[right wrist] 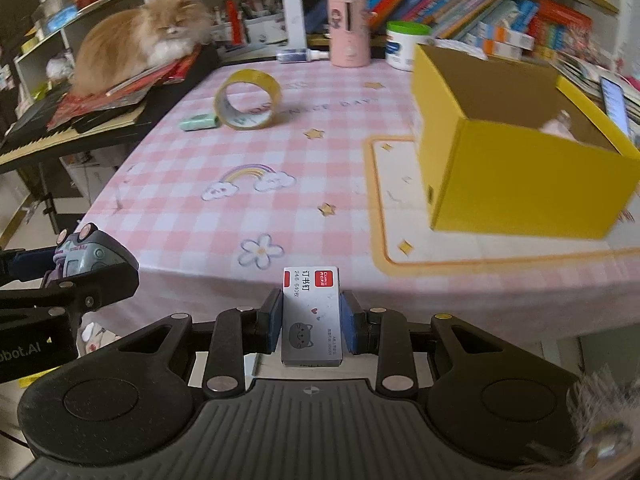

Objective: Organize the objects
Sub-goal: 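Carry the grey truck and white card box toward the yellow box with both tools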

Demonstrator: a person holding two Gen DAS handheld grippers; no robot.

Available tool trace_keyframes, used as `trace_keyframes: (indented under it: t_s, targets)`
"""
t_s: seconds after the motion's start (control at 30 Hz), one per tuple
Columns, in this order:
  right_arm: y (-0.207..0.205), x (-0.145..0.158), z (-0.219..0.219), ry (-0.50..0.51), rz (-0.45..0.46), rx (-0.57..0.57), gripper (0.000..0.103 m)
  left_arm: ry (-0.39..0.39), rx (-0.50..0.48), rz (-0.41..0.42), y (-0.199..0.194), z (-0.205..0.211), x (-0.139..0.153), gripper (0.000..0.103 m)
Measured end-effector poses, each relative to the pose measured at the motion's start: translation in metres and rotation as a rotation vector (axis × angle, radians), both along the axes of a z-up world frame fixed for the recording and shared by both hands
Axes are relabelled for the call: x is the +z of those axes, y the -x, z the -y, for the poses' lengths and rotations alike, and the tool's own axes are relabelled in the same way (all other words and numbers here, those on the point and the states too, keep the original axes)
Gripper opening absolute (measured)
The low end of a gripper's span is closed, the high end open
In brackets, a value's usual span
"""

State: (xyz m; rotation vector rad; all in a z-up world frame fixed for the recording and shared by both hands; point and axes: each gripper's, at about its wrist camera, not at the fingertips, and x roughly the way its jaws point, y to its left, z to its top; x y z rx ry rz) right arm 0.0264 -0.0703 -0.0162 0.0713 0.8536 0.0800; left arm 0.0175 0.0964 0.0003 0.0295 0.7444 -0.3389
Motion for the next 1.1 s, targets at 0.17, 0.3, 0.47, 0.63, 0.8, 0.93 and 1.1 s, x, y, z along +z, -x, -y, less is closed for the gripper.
trace_keyframes:
  t_s: [0.17, 0.3, 0.47, 0.63, 0.8, 0.93, 1.1]
  targets:
    - [0.018, 0.001, 0.014, 0.007, 0.0, -0.077, 0.028, 0.006, -0.089, 0.002, 0.002, 0.019, 0.001, 0.062]
    - [0.03, 0.004, 0.03, 0.016, 0.001, -0.147, 0.028, 0.012, -0.16, 0.003, 0.002, 0.036, 0.001, 0.062]
    - [0.042, 0.005, 0.051, 0.026, -0.003, -0.225, 0.028, 0.018, -0.23, 0.007, 0.0, 0.06, 0.001, 0.063]
    - [0.051, 0.005, 0.072, 0.032, -0.004, -0.291, 0.028, 0.02, -0.291, 0.008, 0.0, 0.083, 0.001, 0.062]
    - [0.059, 0.005, 0.092, 0.032, -0.007, -0.337, 0.028, 0.016, -0.338, 0.009, -0.002, 0.105, 0.002, 0.062]
    - [0.061, 0.007, 0.109, 0.025, -0.003, -0.371, 0.028, 0.012, -0.359, 0.019, -0.003, 0.121, 0.004, 0.063]
    - [0.058, 0.009, 0.126, 0.025, 0.003, -0.382, 0.028, 0.009, -0.37, 0.031, -0.007, 0.137, 0.007, 0.063]
